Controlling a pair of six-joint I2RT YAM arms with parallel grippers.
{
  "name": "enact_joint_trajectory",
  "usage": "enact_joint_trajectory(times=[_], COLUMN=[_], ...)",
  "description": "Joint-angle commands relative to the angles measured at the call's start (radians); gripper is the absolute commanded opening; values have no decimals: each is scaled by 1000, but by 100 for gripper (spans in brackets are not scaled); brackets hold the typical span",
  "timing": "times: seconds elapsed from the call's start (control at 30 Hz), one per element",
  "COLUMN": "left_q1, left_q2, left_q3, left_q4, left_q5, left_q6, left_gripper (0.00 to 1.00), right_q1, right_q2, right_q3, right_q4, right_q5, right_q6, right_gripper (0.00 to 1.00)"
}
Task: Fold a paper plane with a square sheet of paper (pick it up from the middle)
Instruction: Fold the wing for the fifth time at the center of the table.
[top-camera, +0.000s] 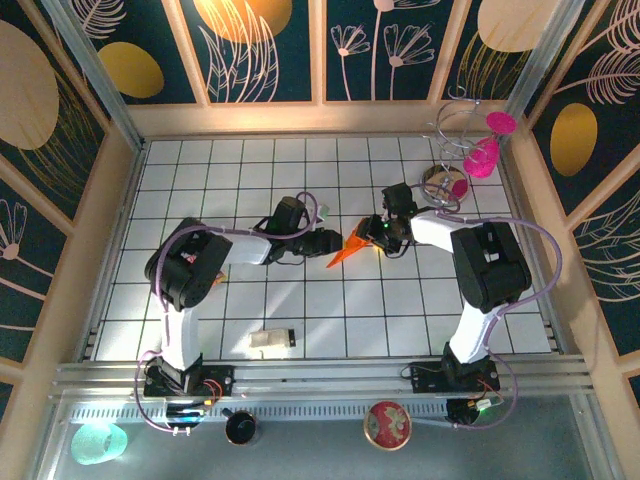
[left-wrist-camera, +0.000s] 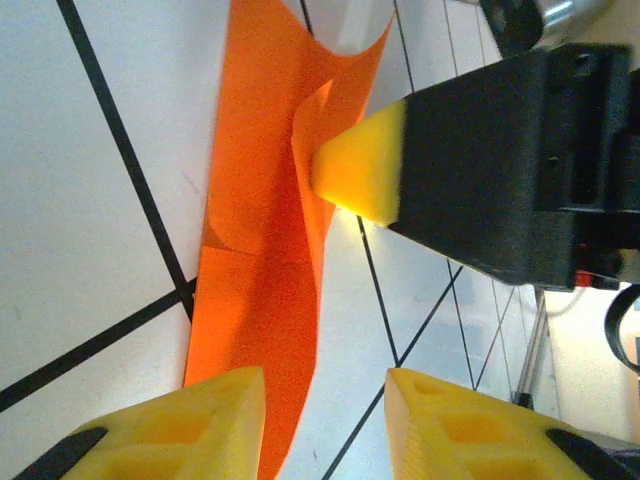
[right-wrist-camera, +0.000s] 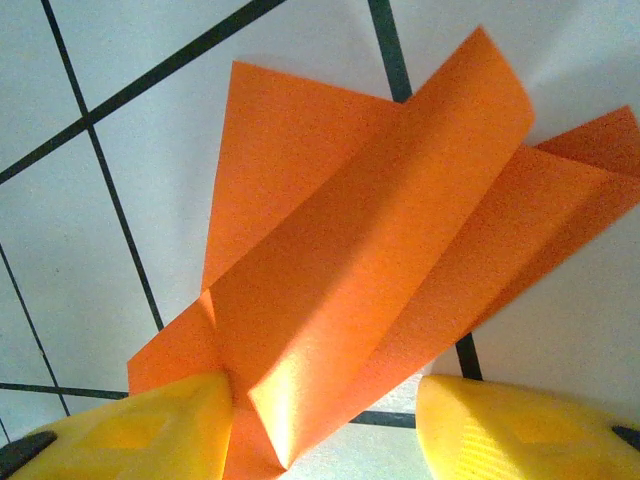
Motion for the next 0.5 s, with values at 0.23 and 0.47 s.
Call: enact_joint_trajectory(times=[0.23,0.47], left_q1=[-1,-56], left_q2=[-84,-57], left_q3=[-79,-22], left_q4=[-32,-135], left_q5=[-112,-212], left_q6=[108,236], left_gripper=[41,46], right_q1=[23,22], right_q2=[137,152], right_q3=[18,34], right_q4=[23,8], right_q5=[57,53], right_q6=[4,9], right_gripper=[54,54])
